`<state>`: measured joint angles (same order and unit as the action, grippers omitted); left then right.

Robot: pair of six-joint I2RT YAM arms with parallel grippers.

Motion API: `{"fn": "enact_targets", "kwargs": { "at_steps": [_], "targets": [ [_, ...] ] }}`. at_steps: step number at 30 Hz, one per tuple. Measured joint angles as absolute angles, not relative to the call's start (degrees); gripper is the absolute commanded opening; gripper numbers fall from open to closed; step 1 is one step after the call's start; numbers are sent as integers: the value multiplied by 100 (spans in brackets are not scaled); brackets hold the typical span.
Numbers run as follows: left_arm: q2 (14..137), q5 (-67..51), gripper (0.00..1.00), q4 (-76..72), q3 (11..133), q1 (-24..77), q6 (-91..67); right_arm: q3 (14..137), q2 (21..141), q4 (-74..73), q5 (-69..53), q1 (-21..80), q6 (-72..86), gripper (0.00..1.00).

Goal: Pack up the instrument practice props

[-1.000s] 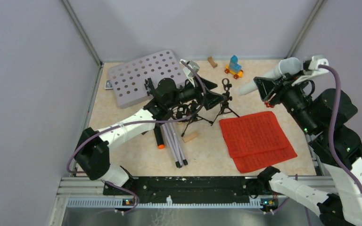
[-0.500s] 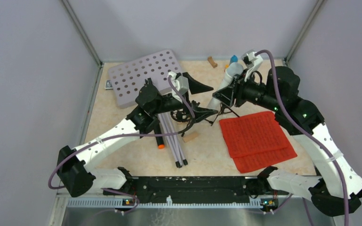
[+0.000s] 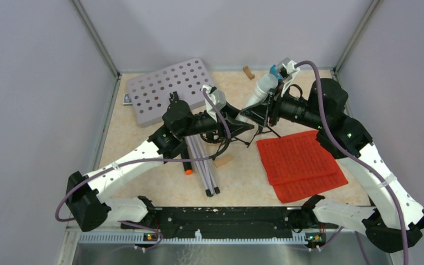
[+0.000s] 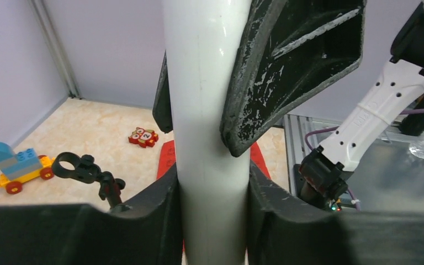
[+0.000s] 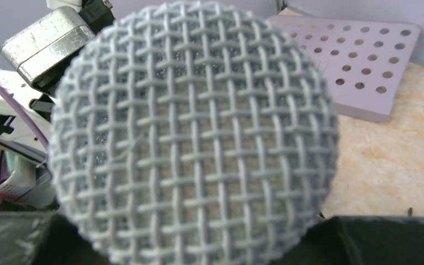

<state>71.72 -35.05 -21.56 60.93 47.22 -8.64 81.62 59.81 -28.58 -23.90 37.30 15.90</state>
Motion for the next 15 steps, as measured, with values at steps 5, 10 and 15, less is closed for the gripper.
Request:
{"fn": "enact_targets", "kwargs": {
  "at_steps": [5,10,15],
  "targets": [
    [7096,-3395,0,-2073,6090,4724,-908,8136,5959,-2812,-2305,3793,1566,49],
    [6707,-2639,0,-1546,6075,4735,-1061,7642,5568,-2456,-2117,3850,1566,66],
    [5546,-1028,0,-832,5776,4720,-1343,6707,4543,-1857,-1717,3850,1555,66]
  ]
}}
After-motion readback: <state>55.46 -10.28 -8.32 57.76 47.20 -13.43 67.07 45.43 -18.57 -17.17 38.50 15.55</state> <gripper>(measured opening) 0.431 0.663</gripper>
